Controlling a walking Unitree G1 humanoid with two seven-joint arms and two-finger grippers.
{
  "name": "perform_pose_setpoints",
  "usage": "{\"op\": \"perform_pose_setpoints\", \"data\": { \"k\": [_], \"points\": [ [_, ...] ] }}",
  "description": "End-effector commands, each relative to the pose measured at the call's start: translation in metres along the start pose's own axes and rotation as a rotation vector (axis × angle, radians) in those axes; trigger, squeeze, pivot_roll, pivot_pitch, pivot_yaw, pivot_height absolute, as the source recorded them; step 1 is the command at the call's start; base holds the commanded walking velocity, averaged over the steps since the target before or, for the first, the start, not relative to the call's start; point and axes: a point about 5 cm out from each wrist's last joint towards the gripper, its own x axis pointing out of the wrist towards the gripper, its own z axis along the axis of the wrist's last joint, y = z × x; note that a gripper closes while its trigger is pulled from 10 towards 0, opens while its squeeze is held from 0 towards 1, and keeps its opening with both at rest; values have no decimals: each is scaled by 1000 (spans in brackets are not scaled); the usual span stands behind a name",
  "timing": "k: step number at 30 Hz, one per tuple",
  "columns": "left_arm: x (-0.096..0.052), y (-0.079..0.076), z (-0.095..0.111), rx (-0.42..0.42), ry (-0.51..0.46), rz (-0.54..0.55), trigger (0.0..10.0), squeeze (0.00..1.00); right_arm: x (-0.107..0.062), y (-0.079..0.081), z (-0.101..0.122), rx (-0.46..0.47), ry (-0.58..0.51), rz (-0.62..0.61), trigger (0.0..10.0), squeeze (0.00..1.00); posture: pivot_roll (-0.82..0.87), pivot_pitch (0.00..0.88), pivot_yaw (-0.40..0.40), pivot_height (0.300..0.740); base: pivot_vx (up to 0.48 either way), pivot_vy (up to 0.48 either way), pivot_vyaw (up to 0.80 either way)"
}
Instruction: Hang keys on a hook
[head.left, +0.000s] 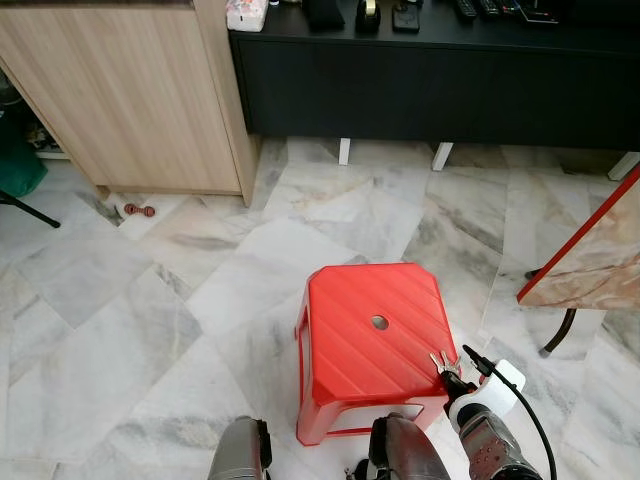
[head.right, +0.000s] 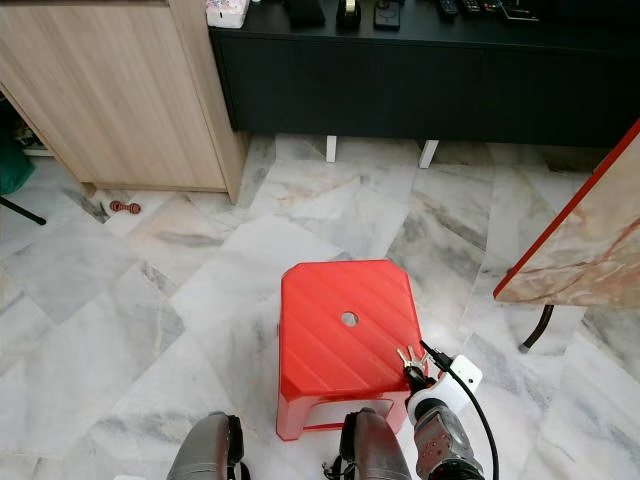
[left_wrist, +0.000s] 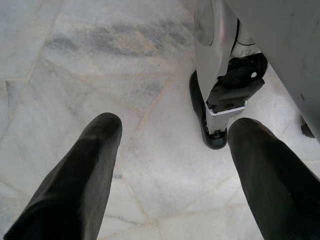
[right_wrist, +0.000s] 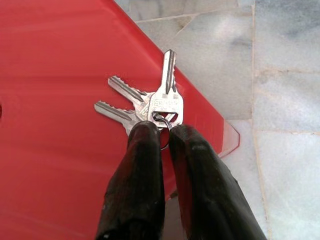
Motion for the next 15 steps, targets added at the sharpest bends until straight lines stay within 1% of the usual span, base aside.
{"op": "perform_pose_setpoints", "data": {
  "k": [1, 2, 3, 7, 9, 12, 14, 15],
  "points": [
    [-4, -14, -14, 28, 58, -52, 10000, 0, -1, 0, -6, -7, 29, 0, 0, 0, 115, 240, -78, 634, 0, 0, 0],
    [-4, -14, -14, 33, 61, -52, 10000, 0, 0, 2, -6, -9, 28, 11, 0, 0, 113, 238, -78, 634, 0, 0, 0],
    [-4, -14, -14, 35, 62, -52, 10000, 0, 1, 8, -4, -12, 26, 38, 0, 0, 112, 236, -78, 634, 0, 0, 0],
    [-3, -14, -13, 34, 61, -52, 10000, 0, 3, 16, -2, -22, 20, 83, 0, 0, 113, 233, -79, 634, 0, 0, 0],
    [-2, -15, -11, 35, 59, -51, 10000, 0, 4, 24, 0, -48, 17, 123, 0, 0, 110, 230, -80, 634, 0, 0, 0],
    [-1, -15, -9, 37, 59, -50, 10000, 0, 5, 32, -1, -61, 26, 157, 0, 0, 111, 222, -81, 634, 0, 0, 0],
    [0, -15, -8, 38, 59, -50, 10000, 0, 5, 34, -1, -68, 25, 167, 0, 0, 111, 219, -81, 634, 0, 0, 0],
    [0, -15, -7, 38, 58, -49, 10000, 0, 5, 36, 0, -84, 20, 180, 3686, 0, 110, 212, -82, 634, 0, 0, 0]
  ]
}}
